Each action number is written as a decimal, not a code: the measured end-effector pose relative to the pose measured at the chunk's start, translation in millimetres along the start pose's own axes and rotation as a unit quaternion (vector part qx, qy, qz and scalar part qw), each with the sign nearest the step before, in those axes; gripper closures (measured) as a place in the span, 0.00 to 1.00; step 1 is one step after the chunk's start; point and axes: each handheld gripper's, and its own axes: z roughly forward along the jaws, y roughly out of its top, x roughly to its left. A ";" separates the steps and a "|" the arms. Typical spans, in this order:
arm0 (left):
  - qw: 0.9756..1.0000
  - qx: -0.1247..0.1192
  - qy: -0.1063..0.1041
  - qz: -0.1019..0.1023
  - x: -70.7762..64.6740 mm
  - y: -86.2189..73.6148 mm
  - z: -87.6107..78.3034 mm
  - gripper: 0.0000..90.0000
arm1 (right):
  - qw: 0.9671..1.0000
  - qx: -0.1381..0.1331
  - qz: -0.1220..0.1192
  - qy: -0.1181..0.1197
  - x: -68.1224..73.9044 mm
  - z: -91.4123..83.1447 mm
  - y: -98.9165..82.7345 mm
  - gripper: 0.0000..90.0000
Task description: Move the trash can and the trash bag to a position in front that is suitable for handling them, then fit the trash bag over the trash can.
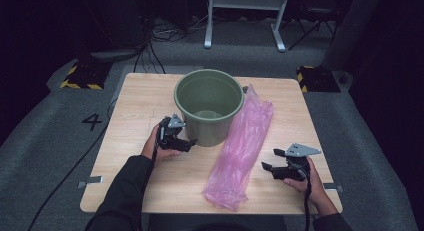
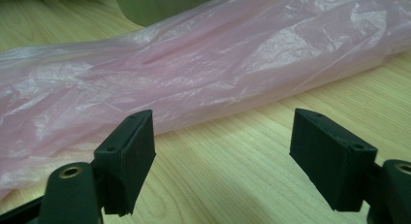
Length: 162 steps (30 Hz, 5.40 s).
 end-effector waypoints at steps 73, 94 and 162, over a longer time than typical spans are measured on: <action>0.986 0.039 -0.120 0.106 -102.5 -42.4 2.7 0.18 | 0.994 0.065 0.035 -0.075 -55.1 91.0 38.1 0.59; 0.987 0.041 -0.115 0.105 -87.5 -43.8 0.8 0.16 | 0.997 0.026 -0.003 -0.078 -45.9 80.2 41.7 0.99; 0.993 0.061 -0.048 0.083 -84.0 -38.1 -6.4 0.19 | 0.963 -0.196 -0.176 -0.050 28.4 -21.2 90.3 1.00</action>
